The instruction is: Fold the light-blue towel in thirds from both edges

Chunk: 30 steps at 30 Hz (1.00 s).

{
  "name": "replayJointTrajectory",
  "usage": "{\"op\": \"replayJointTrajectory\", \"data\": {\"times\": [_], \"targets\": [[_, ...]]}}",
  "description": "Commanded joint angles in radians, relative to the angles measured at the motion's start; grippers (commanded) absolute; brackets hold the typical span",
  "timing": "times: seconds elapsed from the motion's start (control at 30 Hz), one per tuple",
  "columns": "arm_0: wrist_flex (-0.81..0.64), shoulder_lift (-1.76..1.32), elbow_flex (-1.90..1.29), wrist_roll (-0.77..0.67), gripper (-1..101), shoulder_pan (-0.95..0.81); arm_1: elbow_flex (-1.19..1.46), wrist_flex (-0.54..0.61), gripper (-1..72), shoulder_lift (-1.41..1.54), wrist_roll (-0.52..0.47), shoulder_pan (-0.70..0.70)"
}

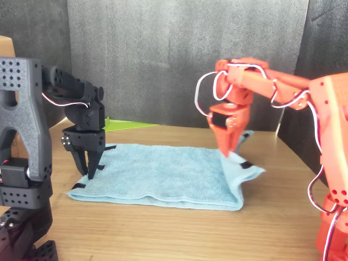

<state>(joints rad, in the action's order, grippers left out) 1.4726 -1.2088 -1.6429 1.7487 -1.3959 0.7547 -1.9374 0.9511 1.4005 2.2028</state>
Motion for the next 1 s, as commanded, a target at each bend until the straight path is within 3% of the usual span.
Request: {"op": "replayJointTrajectory", "data": {"times": [0.0,0.43,0.47,0.53,0.6,0.97], "targets": [[0.008,-0.031,-0.012,0.009,0,-0.018,-0.071,-0.008,-0.1,-0.011,0.003,0.04],[0.003,-0.04,-0.023,0.005,0,-0.018,-0.342,-0.009,0.1,-0.198,-0.025,0.13],[0.002,-0.041,-0.025,0.003,0,-0.02,-0.354,-0.009,3.3,-0.207,-0.031,0.141],[-0.002,-0.046,-0.029,0.003,0,-0.02,-0.371,-0.009,17.2,-0.221,-0.049,0.161],[-0.002,-0.046,-0.031,0.002,0,-0.02,-0.39,-0.009,23.5,-0.227,-0.051,0.173],[-0.006,-0.055,-0.037,-0.002,0,-0.017,-0.331,-0.009,25.3,-0.137,-0.049,0.1]]}}
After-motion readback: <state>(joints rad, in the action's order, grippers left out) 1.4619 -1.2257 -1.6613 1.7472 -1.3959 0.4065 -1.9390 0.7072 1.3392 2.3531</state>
